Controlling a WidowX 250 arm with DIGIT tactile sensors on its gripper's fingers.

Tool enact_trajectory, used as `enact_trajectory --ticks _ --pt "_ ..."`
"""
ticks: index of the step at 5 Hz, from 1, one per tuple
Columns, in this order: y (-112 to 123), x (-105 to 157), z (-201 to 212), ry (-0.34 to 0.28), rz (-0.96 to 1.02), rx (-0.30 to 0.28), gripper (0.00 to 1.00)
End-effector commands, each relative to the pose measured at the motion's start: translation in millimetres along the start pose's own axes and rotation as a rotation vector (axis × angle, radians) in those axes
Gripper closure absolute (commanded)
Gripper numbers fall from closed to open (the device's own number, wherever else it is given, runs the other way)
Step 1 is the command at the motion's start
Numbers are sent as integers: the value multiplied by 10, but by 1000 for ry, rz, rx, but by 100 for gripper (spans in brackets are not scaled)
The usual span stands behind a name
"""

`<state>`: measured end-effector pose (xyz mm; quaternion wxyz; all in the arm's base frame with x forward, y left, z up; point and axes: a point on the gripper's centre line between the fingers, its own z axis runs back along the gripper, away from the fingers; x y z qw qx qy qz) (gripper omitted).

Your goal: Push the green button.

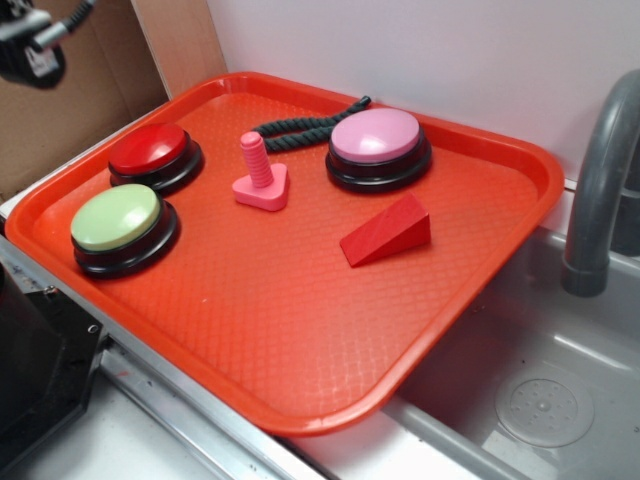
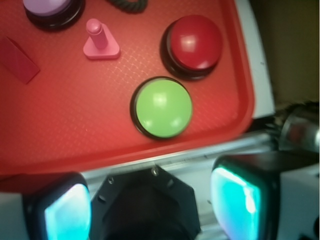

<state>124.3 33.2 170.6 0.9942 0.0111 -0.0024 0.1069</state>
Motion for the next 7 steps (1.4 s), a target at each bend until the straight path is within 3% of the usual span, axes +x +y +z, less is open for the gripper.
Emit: enact_trajectory --ticks 1,2,4,5,7 --pt "196 254 -597 -18 -49 16 0" --pt "236 272 -852 -59 -41 80 0" --pt "248 316 -1240 -60 -27 79 0" --pt "294 301 -1273 -48 -19 43 0" --pt "319 264 -1059 -46 -41 44 0"
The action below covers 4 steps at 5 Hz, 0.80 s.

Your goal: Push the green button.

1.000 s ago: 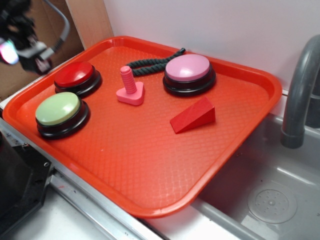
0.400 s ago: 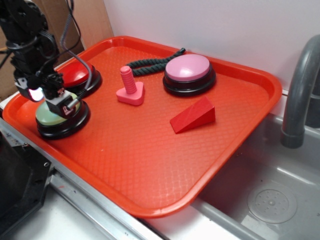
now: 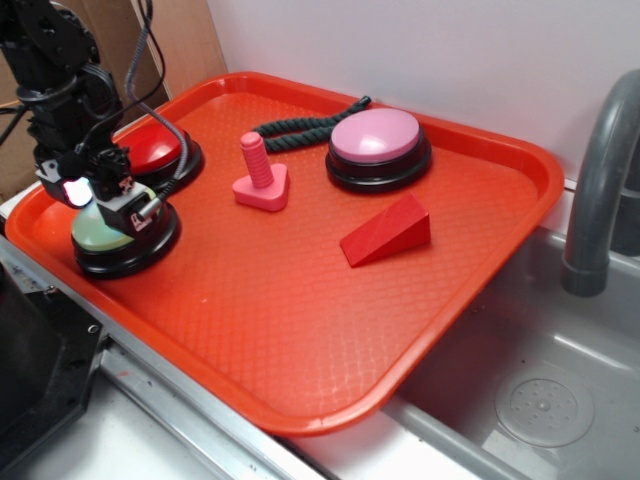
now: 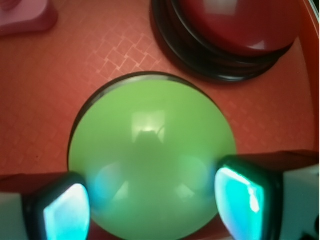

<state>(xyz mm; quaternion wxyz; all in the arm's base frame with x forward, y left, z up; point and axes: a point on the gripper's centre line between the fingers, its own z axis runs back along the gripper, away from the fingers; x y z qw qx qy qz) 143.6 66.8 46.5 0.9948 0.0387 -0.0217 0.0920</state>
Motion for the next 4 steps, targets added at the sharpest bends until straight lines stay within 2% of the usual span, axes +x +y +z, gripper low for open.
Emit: enact_trajectory --ticks 1,2,3,4 --pt "98 -21 459 2 1 -6 0" --pt "170 -100 637 -1 24 23 0" --pt "195 -147 699 -20 82 19 0" --pt "191 -117 710 17 53 22 0"
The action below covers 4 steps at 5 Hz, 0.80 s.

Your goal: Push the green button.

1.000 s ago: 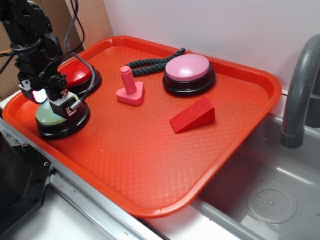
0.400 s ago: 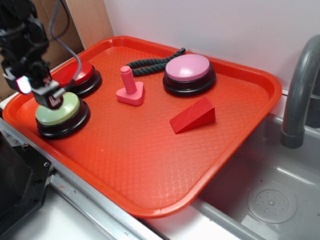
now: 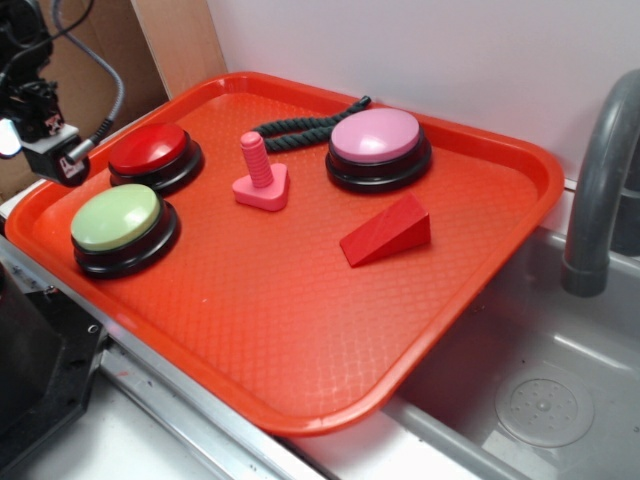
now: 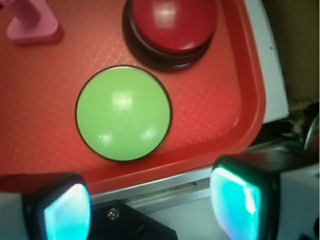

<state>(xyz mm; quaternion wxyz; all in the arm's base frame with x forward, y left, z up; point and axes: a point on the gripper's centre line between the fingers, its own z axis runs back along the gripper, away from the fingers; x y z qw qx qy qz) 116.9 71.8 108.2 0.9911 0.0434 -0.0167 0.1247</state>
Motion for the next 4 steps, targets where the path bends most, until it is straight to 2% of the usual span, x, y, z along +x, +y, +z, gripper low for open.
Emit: enact_trajectory --ticks 1,2,4 --pt "33 192 108 -3 -7 0 0" --pt "34 296 86 20 -14 14 0" --pt "20 340 121 39 -34 15 0"
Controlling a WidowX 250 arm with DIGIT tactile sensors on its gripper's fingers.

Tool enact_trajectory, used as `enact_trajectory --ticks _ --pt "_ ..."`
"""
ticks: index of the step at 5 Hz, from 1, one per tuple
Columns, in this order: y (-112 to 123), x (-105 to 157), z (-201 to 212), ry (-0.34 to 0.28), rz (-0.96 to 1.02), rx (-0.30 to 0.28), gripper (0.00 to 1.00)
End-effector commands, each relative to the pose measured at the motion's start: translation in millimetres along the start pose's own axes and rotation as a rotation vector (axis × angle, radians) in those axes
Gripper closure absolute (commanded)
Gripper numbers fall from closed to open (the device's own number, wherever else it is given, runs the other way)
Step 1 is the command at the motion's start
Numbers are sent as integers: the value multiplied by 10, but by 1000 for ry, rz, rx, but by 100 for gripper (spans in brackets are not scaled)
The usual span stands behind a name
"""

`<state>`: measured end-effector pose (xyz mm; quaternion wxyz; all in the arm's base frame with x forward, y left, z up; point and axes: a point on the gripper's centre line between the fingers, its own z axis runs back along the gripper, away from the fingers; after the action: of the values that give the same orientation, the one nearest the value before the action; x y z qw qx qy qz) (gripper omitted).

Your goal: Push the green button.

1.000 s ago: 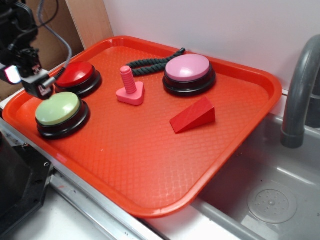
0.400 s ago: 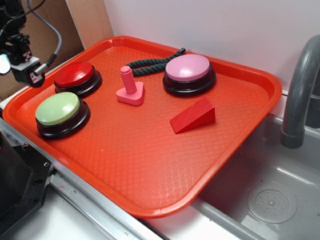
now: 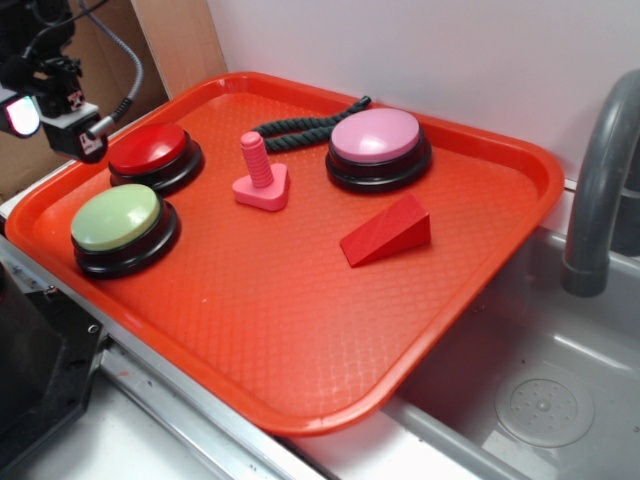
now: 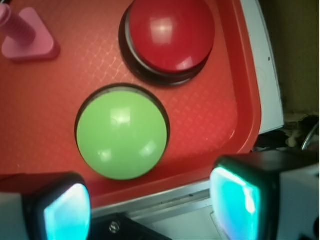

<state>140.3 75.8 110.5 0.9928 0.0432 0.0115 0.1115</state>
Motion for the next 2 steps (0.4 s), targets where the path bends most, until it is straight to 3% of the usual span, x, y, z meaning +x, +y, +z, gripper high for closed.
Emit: enact_trajectory --ticks 1,2 --pt "36 112 144 -10 -4 15 0" --pt "16 105 168 -11 -6 18 0"
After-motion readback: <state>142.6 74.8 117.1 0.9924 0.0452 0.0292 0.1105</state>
